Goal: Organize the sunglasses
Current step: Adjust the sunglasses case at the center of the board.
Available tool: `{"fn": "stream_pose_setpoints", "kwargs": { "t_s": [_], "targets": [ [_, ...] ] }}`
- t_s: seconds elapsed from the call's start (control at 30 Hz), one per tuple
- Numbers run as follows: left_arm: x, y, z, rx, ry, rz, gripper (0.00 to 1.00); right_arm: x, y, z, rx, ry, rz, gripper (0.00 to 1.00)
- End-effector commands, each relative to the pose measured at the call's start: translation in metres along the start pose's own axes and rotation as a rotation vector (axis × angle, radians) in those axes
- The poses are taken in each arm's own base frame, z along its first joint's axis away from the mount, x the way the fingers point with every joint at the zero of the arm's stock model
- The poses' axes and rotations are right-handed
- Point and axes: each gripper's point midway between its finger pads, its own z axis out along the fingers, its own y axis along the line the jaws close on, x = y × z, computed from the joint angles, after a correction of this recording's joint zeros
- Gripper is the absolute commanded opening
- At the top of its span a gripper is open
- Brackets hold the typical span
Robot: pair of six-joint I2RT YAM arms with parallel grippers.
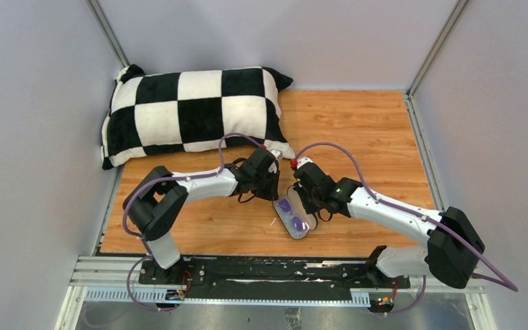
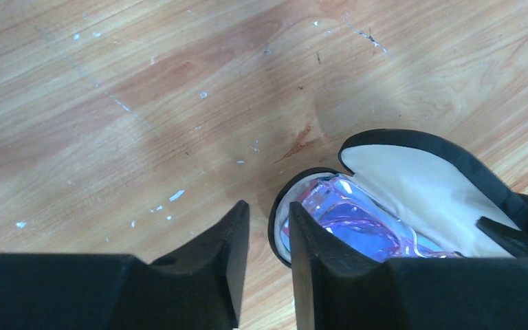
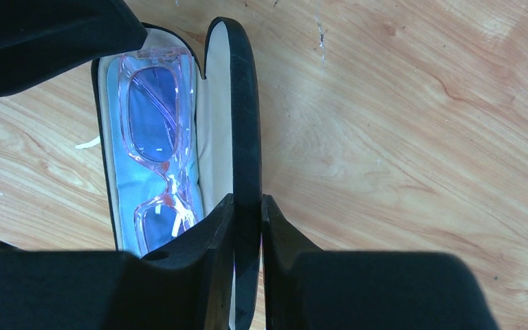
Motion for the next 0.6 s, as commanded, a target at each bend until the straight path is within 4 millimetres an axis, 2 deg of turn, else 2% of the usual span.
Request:
{"fn": "stream_pose_setpoints", "kwargs": {
  "t_s": [0.0, 0.3, 0.57],
  "targets": [
    [-0.015, -0.001, -0.014, -0.017, -0.051, -0.021, 0.36, 0.000, 0.000, 0.005, 0.063, -0.020, 0.008, 0.00],
    [-0.025, -0.003, -0.032, -0.012, -0.103, -0.037, 0.38, 0.001, -0.007, 0.004, 0.134, -0.040, 0.017, 0.00],
    [-0.033, -0.005, -0.071, 0.020, -0.231, -0.123, 0.37, 0.007, -0.012, 0.006, 0.165, -0.034, 0.045, 0.00]
  ]
}}
